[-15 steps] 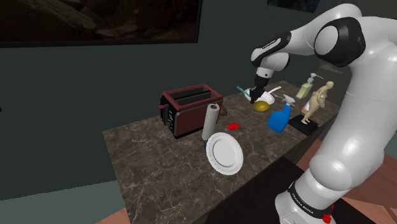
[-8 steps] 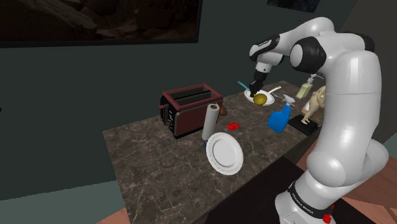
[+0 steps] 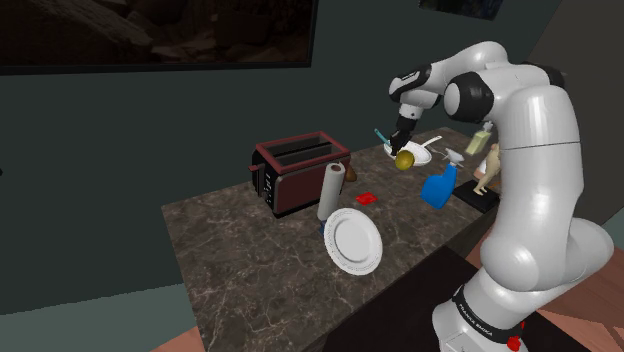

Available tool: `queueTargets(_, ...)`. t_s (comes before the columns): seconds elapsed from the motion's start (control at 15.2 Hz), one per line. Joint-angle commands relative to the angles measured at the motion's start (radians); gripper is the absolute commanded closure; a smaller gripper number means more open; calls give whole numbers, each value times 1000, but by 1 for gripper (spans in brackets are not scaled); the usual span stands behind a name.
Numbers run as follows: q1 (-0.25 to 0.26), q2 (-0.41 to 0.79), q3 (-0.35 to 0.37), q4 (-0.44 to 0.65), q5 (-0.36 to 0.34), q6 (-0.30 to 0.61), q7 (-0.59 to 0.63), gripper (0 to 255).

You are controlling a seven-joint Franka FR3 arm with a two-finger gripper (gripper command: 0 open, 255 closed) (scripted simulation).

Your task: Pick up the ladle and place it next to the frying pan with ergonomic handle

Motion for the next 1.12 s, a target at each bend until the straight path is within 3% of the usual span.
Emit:
queueTargets(0.0, -2, 13, 3, -5, 5, 18, -4, 255)
queueTargets(1.06, -18, 127, 34, -29, 48, 150, -35, 255)
